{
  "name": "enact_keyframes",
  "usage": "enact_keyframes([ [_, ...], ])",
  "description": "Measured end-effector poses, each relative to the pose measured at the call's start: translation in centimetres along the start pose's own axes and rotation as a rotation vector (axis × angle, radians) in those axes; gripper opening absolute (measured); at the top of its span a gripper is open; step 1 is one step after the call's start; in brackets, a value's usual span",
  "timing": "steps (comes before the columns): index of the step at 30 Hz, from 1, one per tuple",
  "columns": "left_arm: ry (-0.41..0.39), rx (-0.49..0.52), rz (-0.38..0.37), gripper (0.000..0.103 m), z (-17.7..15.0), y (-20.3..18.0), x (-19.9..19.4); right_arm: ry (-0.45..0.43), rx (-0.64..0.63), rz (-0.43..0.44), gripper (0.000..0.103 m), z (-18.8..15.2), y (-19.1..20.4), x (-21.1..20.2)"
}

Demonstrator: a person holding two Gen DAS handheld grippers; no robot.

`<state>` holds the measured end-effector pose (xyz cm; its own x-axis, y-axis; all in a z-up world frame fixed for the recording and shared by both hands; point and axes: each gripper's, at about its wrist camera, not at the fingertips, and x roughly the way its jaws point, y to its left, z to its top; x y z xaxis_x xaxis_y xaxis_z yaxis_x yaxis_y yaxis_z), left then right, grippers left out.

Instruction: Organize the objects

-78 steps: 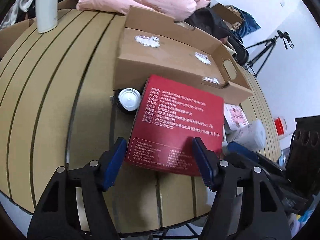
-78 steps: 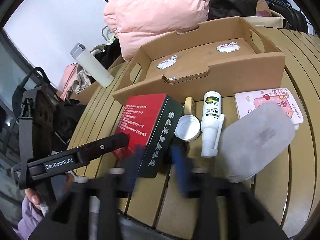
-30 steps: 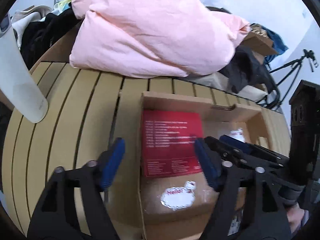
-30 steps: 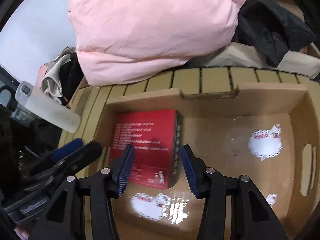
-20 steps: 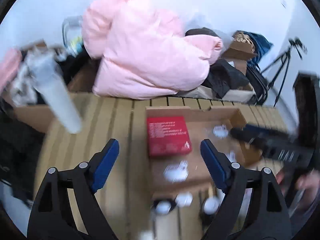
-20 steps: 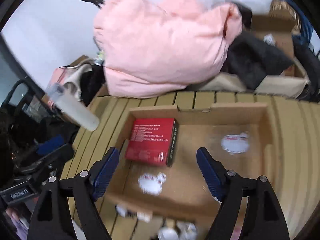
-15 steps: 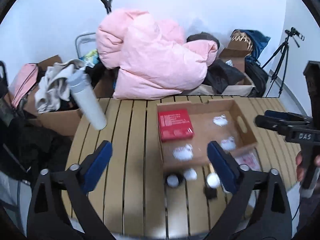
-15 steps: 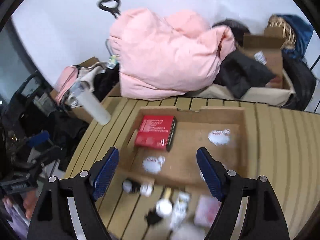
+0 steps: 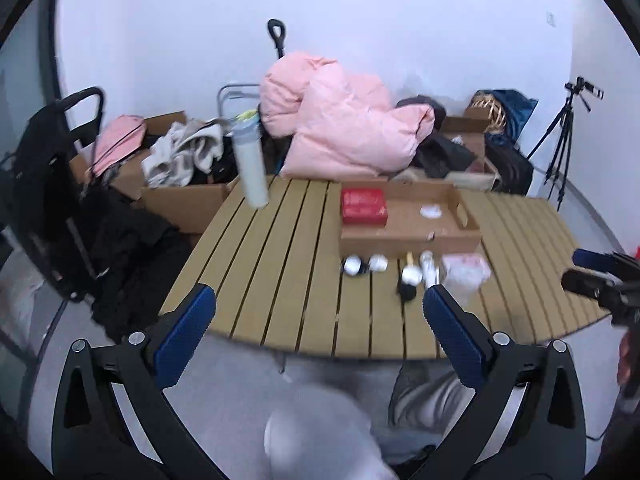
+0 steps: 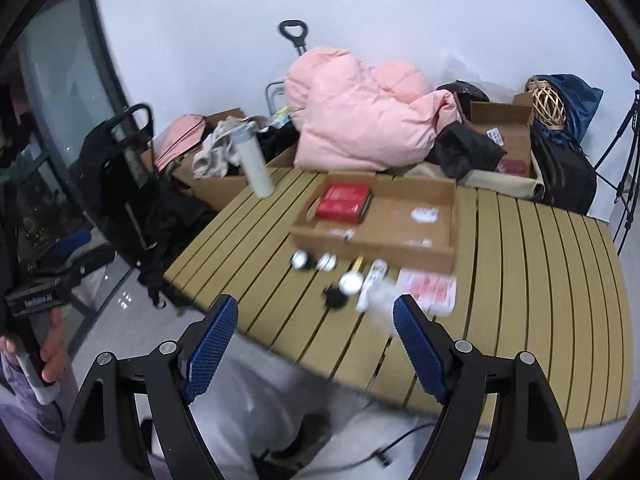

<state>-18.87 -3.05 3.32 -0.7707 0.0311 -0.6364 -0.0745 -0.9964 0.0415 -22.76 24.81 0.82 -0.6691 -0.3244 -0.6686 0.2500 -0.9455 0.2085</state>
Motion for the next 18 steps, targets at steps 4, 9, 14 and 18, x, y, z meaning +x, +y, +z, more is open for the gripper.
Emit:
enact_keyframes([
  [4, 0.054, 0.024, -0.01, 0.103, -4.5, -1.4, -1.4, 0.042, 0.008, -0.022, 0.083, -6.5, 1.9, -1.0],
  [9, 0.083, 0.058, -0.017, 0.103, -6.6, -3.0, -2.2, 0.062, 0.071, 0.0, 0.083, -11.3, 2.3, -1.4],
  [14, 0.066, 0.039, -0.031, 0.103, -7.0, -3.1, -3.1, 0.019, 0.034, -0.005, 0.083, -10.8, 3.0, -2.5],
  [18, 0.092, 0.035, -0.033, 0.103, -7.1, -3.1, -2.1, 0.016, 0.053, 0.024, 0.083, -10.8, 3.0, -2.5],
])
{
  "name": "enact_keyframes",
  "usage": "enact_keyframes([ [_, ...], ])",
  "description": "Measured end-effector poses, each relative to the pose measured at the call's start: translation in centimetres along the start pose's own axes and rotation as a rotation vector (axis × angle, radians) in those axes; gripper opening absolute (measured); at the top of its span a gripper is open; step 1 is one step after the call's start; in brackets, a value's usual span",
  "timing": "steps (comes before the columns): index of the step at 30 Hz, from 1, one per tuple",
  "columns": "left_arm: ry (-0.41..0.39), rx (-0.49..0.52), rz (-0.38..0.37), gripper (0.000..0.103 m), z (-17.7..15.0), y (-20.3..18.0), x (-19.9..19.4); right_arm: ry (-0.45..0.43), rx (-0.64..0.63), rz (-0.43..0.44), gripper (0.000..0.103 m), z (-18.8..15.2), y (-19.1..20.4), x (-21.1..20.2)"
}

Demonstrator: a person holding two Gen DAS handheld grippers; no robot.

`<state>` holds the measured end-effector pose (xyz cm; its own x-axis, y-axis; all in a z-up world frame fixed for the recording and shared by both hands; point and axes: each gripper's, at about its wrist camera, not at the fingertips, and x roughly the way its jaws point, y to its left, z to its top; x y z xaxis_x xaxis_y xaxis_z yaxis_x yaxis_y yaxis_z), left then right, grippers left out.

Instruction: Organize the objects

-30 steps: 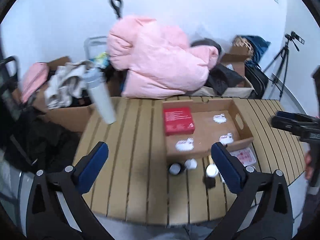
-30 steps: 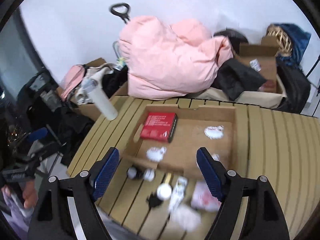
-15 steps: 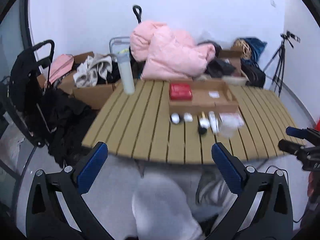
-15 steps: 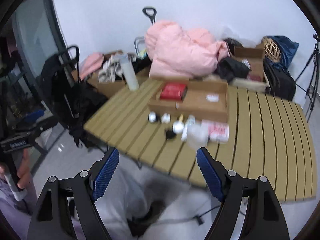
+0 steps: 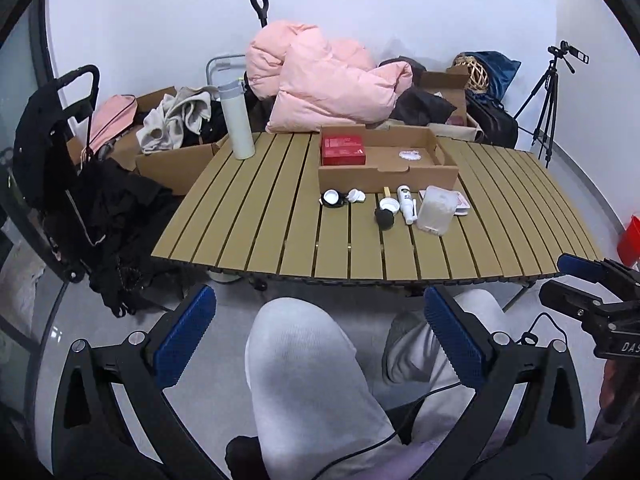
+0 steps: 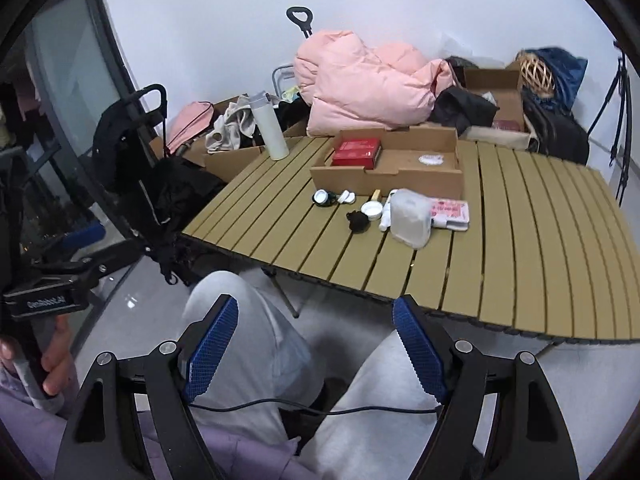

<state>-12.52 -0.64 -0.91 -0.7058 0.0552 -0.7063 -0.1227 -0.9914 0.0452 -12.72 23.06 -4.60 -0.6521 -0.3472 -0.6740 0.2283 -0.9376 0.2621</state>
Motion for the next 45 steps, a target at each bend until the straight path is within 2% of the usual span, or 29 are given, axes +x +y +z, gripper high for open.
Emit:
enact_keyframes([
  [5, 0.03, 0.005, -0.03, 0.103, 0.5, -0.4, 2.4, -0.023, 0.006, 0.026, 0.083, 0.2, -0.7, 1.0],
  [9, 0.033, 0.017, -0.065, 0.103, 2.2, -0.8, 5.1, -0.187, -0.034, -0.014, 0.084, 1.2, -1.7, 0.5],
  [10, 0.011, 0.026, -0.088, 0.103, 2.9, -1.0, 5.9, -0.219, -0.04, -0.016, 0.087, 1.6, -2.1, 0.5],
  [11, -0.008, 0.033, -0.104, 0.103, 3.5, -1.3, 6.8, -0.238, -0.042, -0.01, 0.098, 2.1, -2.7, 0.9],
  [12, -0.025, 0.039, -0.121, 0.103, 4.0, -1.5, 7.7, -0.24, -0.04, 0.007, 0.103, 2.6, -3.4, 1.3],
  [13, -0.038, 0.046, -0.15, 0.103, 4.7, -1.8, 9.2, -0.238, -0.033, 0.037, 0.103, 3.2, -4.2, 1.9],
  [16, -0.003, 0.043, -0.219, 0.103, 6.2, -3.2, 14.4, -0.167, 0.04, 0.072, 0.103, 4.8, -7.0, 4.7],
  [20, 0.048, 0.084, -0.244, 0.098, 7.2, -6.2, 21.0, -0.166, 0.063, -0.066, 0.102, 6.1, -9.5, 8.2],
  [22, 0.086, 0.113, -0.248, 0.087, 7.5, -8.0, 24.3, -0.121, 0.067, -0.078, 0.092, 6.7, -10.7, 11.1],
  [23, 0.105, 0.121, -0.26, 0.087, 7.5, -8.6, 25.5, -0.1, 0.071, -0.082, 0.083, 6.9, -11.1, 12.3],
  [24, 0.13, 0.126, -0.293, 0.086, 7.4, -9.2, 27.0, -0.084, 0.066, -0.085, 0.08, 7.0, -11.5, 13.7],
  [26, 0.187, 0.104, -0.33, 0.08, 7.2, -9.9, 29.8, -0.049, 0.056, -0.1, 0.079, 7.1, -12.1, 16.6],
  [28, 0.241, 0.079, -0.333, 0.069, 6.8, -10.2, 31.9, -0.016, 0.066, -0.076, 0.078, 7.2, -12.9, 19.1],
  [32, 0.281, 0.064, -0.263, 0.068, 6.7, -10.5, 34.4, -0.003, 0.043, -0.095, 0.078, 7.4, -13.8, 21.8],
  [33, 0.301, 0.046, -0.266, 0.064, 6.5, -10.4, 35.0, -0.001, 0.042, -0.095, 0.078, 7.4, -14.0, 22.3],
  [34, 0.325, 0.022, -0.277, 0.05, 6.4, -10.2, 35.5, 0.006, 0.048, -0.093, 0.077, 7.4, -14.3, 22.8],
  [35, 0.308, 0.02, -0.26, 0.045, 6.5, -10.2, 35.4, 0.011, 0.058, -0.083, 0.073, 7.3, -14.5, 23.2],
  [36, 0.294, 0.026, -0.253, 0.031, 6.6, -10.2, 35.2, 0.013, 0.074, -0.076, 0.072, 7.2, -14.8, 23.5],
  [38, 0.305, 0.031, -0.275, 0.031, 6.5, -10.2, 35.1, -0.003, 0.099, -0.073, 0.068, 6.9, -15.2, 23.3],
  [39, 0.304, 0.029, -0.278, 0.031, 6.3, -10.2, 34.9, -0.004, 0.109, -0.077, 0.056, 6.9, -15.4, 23.4],
  [40, 0.297, 0.041, -0.273, 0.031, 6.2, -10.3, 34.8, -0.002, 0.127, -0.073, 0.05, 6.9, -15.6, 23.4],
  [45, 0.295, 0.072, -0.263, 0.031, 6.0, -10.3, 34.4, 0.007, 0.145, -0.071, 0.047, 6.9, -15.7, 23.5],
])
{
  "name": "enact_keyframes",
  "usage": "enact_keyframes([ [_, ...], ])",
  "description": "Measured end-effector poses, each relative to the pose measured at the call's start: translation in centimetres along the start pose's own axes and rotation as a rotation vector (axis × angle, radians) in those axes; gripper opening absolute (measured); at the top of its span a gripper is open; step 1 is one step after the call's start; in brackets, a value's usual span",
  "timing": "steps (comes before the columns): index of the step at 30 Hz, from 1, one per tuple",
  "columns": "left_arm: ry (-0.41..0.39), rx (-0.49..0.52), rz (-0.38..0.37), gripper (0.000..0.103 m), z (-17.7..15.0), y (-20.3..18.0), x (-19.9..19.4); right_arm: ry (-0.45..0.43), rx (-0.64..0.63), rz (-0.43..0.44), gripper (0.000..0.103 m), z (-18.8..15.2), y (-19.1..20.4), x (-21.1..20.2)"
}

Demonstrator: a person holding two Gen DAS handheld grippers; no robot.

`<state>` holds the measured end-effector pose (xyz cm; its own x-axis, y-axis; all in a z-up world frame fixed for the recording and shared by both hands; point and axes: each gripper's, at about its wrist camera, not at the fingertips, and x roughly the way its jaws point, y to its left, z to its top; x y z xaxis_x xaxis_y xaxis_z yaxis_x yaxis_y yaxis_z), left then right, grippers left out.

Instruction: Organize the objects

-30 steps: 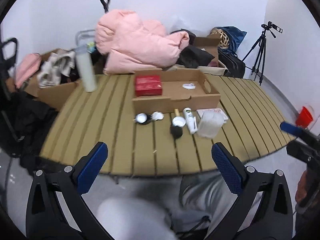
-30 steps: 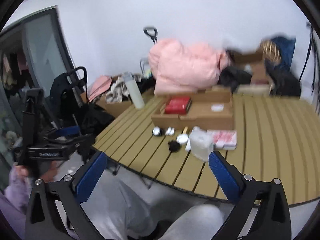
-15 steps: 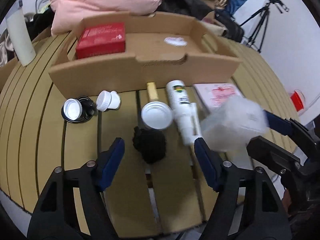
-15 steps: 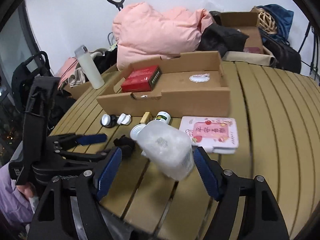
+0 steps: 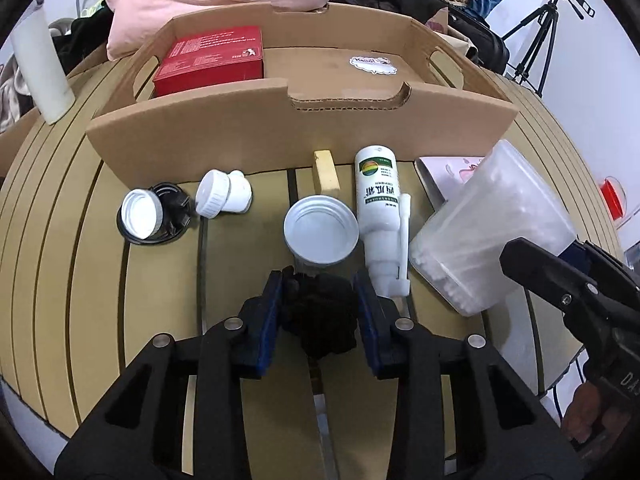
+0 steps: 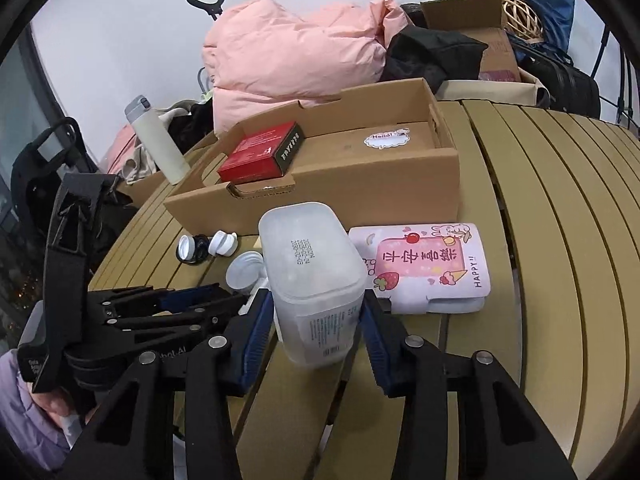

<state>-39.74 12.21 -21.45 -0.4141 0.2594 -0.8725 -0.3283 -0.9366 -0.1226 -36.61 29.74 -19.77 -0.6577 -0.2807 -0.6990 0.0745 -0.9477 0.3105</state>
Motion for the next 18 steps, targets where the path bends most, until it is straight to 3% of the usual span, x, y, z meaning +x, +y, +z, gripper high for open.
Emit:
enact_keyframes([
  [4, -0.024, -0.07, 0.005, 0.031, 0.1, 1.6, -0.9, 0.064, 0.125, 0.045, 0.047, 0.1, -1.7, -0.6],
  [7, -0.023, -0.132, 0.01, 0.031, 0.2, 3.1, -1.1, 0.058, 0.262, 0.055, 0.048, -0.4, -4.6, -1.9],
  [13, -0.005, -0.162, 0.002, 0.031, 0.5, 3.5, -0.8, 0.027, 0.371, -0.136, 0.053, -1.1, -8.5, -4.2],
  [18, 0.007, -0.156, 0.034, 0.034, 0.5, 3.6, -0.4, -0.033, 0.322, -0.224, 0.053, -0.5, -6.9, -6.2],
])
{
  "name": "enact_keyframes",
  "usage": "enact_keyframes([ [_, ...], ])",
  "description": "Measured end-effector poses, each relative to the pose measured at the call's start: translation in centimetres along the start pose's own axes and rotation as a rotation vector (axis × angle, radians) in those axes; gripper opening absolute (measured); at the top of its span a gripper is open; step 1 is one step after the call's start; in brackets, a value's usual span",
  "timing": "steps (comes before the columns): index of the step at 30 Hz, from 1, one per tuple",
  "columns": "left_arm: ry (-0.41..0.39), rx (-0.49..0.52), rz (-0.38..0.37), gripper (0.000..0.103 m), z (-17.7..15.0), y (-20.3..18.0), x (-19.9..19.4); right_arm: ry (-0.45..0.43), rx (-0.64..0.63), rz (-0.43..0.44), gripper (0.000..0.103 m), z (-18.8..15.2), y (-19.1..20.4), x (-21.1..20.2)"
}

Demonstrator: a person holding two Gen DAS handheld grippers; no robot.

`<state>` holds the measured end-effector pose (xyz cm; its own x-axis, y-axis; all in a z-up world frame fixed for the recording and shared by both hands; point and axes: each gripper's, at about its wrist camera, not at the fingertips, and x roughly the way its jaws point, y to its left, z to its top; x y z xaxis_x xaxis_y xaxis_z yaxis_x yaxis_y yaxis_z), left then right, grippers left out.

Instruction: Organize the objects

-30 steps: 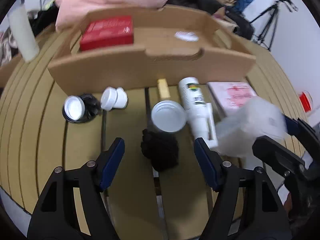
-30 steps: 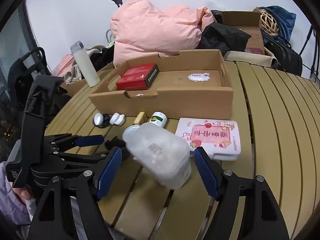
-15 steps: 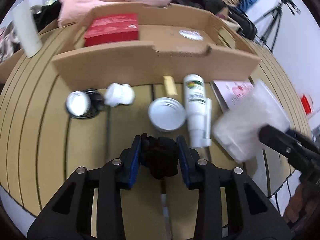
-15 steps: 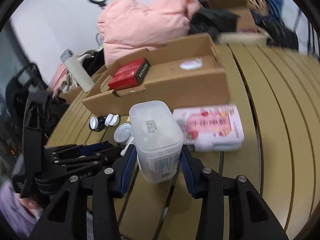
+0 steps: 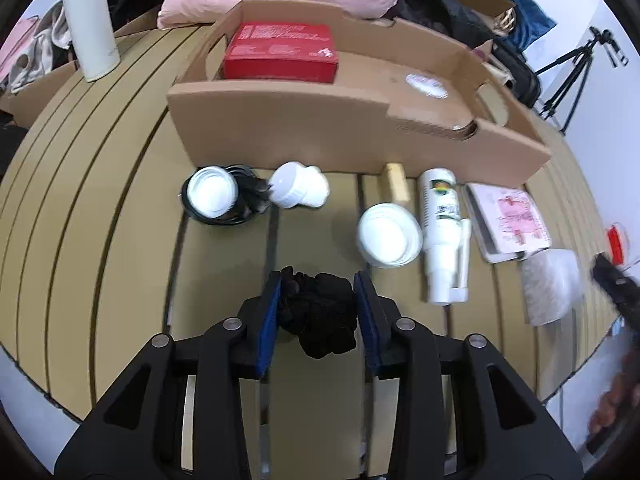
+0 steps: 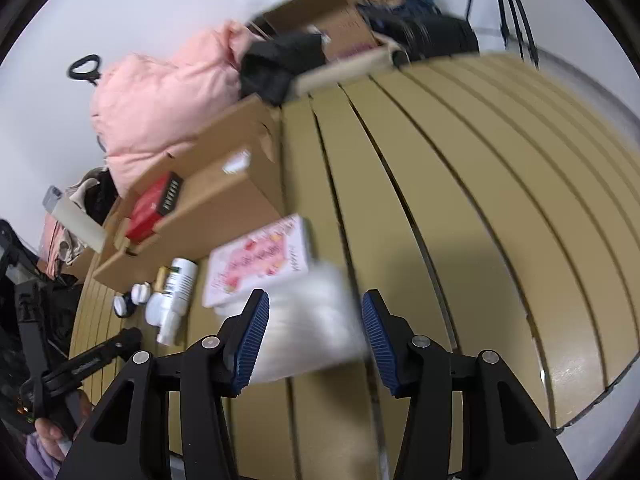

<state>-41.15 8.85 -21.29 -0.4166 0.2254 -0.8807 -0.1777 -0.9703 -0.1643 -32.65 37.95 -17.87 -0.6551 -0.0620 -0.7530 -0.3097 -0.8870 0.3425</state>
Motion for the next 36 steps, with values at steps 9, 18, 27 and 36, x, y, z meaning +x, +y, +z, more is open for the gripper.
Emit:
enact_keyframes([
  [9, -0.038, -0.047, -0.006, 0.027, 0.4, 2.4, -1.9, 0.031, -0.374, 0.198, 0.068, -1.6, 11.9, 1.6],
  [18, -0.054, -0.36, -0.005, 0.027, 0.9, 11.2, -3.2, 0.156, -0.617, 0.216, 0.054, -3.5, 19.8, 8.5],
  [27, -0.037, -0.278, -0.051, 0.027, 1.4, 10.1, -3.0, 0.211, -0.636, 0.105, 0.008, -4.9, 20.7, 12.2],
  [36, -0.049, -0.222, -0.073, 0.027, 1.4, 8.4, -3.3, 0.096, -0.609, 0.15, 0.005, -3.9, 20.3, 5.8],
])
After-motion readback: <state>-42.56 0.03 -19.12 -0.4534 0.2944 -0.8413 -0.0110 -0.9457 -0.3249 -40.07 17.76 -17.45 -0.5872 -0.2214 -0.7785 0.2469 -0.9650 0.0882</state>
